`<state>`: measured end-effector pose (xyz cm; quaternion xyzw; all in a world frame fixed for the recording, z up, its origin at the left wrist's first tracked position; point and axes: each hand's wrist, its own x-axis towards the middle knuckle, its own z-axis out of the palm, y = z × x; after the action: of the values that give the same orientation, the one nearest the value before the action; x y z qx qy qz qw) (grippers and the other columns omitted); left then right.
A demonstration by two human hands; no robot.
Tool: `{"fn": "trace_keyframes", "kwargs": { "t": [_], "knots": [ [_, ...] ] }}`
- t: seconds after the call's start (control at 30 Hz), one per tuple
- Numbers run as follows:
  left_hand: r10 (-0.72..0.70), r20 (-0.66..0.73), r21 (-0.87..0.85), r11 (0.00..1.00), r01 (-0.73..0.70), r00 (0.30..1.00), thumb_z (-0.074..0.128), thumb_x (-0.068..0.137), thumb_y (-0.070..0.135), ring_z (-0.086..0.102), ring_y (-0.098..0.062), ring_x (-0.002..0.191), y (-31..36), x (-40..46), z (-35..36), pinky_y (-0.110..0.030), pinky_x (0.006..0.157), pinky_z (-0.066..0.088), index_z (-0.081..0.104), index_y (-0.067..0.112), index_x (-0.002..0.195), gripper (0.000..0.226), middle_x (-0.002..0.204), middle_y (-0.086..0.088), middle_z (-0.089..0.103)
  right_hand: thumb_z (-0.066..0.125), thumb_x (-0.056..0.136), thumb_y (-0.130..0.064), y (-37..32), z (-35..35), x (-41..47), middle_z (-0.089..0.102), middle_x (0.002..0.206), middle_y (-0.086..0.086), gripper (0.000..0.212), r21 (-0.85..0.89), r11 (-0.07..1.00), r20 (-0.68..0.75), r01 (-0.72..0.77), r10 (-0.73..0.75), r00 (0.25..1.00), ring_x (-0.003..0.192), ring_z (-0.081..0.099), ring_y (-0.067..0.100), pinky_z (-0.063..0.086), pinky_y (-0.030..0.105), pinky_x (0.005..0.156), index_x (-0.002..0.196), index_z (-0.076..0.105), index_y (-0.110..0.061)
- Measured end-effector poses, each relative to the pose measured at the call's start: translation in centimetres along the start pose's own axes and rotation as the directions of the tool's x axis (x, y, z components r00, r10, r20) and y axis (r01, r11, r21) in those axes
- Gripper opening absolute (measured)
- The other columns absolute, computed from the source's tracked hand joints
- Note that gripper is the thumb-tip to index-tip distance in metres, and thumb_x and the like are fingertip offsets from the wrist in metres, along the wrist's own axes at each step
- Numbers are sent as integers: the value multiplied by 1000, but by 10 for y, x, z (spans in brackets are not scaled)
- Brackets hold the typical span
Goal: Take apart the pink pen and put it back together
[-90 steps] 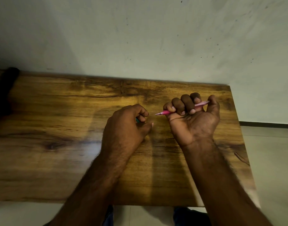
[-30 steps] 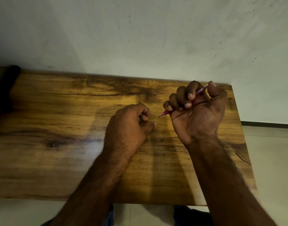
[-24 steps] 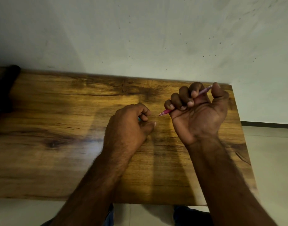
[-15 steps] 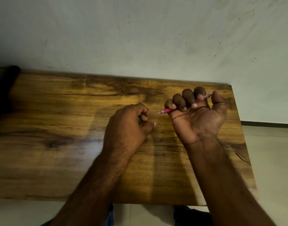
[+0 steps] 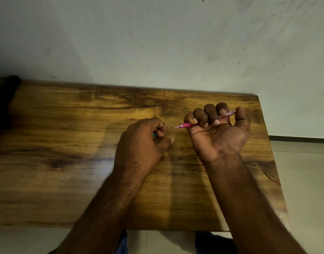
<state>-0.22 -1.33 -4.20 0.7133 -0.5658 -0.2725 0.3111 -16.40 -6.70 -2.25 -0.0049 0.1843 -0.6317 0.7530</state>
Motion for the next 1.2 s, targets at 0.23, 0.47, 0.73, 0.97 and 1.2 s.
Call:
{"fn": "trace_keyframes", "kwargs": {
  "t": [0.23,0.47,0.73,0.97,1.2],
  "knots": [
    [10,-1,-7,1000,-10,1000,89,74,42,64,4,72,-2,0,0,-37,57,63,72,36,93,27,80,20,67,30,97,-54,-3,-1,1,30,56,0,52,38,999,-22,13,-12,1000,55,25,17,31,32,62,69,47,-14],
    [10,-1,1,1000,-10,1000,89,74,40,64,5,71,0,0,-2,-35,63,63,73,35,93,26,80,19,68,32,96,-55,-4,-1,2,31,56,-1,51,40,999,-38,6,-5,999,54,26,17,33,32,61,71,50,-14],
    [-9,11,-28,1000,10,1000,90,74,37,66,2,70,0,-1,-1,-37,61,64,73,35,94,26,81,17,68,32,97,-55,-5,-1,2,30,56,-2,50,37,999,-59,9,-7,998,55,24,16,31,32,62,72,49,-15],
    [4,-1,10,1000,-4,1000,90,74,41,64,5,71,2,-1,-2,-30,63,61,73,35,94,26,80,19,68,33,97,-55,-5,-1,2,31,56,-2,49,2,1000,-56,0,0,998,56,24,16,31,32,62,75,51,-15],
    [8,1,21,1000,-8,1000,90,74,40,63,6,70,4,-1,-4,-24,63,57,73,36,93,25,79,19,68,34,96,-55,-5,-1,3,31,56,-2,49,4,1000,-65,-4,4,998,55,25,16,32,32,61,77,54,-14]
  ]
}}
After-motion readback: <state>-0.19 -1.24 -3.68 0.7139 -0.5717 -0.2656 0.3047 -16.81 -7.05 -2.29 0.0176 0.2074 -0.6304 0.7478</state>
